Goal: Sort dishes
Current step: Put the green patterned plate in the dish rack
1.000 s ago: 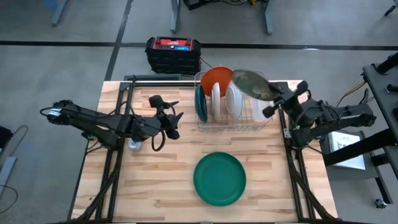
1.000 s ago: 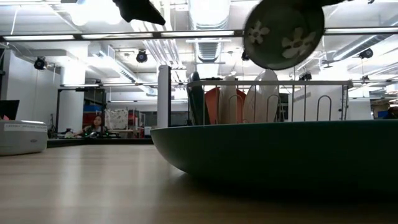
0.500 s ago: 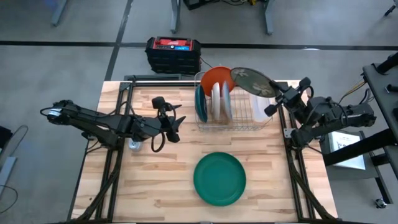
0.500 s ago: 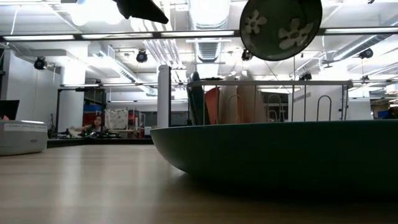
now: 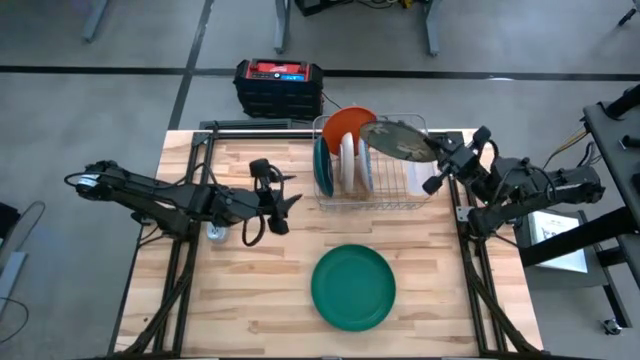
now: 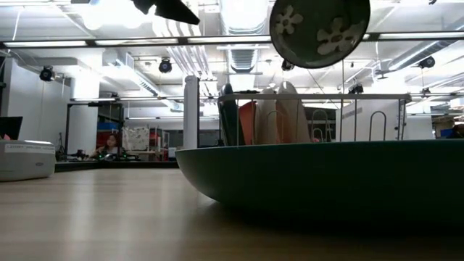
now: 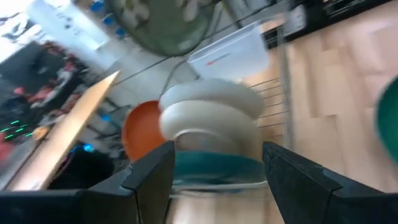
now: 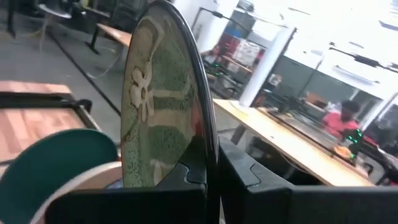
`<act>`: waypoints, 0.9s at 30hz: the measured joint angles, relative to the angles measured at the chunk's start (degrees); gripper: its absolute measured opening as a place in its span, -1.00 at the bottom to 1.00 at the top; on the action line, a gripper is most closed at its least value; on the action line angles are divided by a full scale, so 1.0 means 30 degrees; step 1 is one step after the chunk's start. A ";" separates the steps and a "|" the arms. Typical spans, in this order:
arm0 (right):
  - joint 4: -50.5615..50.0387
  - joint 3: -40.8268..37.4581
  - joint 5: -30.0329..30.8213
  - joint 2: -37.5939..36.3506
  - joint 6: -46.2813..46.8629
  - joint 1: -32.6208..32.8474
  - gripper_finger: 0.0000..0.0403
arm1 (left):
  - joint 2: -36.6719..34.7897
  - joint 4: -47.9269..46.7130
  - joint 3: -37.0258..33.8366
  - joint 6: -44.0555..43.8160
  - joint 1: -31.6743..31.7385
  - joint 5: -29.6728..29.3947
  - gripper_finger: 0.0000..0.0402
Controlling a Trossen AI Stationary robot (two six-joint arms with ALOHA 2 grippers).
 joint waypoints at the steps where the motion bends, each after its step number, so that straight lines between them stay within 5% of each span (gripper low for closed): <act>1: -0.0128 -0.0003 0.0026 0.0033 -0.0475 -0.0005 -0.99 | 0.0000 0.0007 0.0000 -0.0081 0.0000 0.0404 0.15; 15: -0.0134 0.0211 0.0538 -0.0338 -1.0991 -0.0041 -0.99 | 0.0328 0.0073 0.0000 -0.0481 0.0000 0.0945 0.15; 23: 0.0890 0.0455 0.0574 -0.0646 -0.1393 -0.0162 -0.99 | 0.0328 0.1516 0.0000 -0.0471 0.0000 0.1047 0.15; 27: 0.2126 0.0293 -0.3020 -0.0246 -0.0418 -0.0154 -0.99 | 0.0328 0.1782 0.0000 -0.0010 0.0000 0.1261 0.15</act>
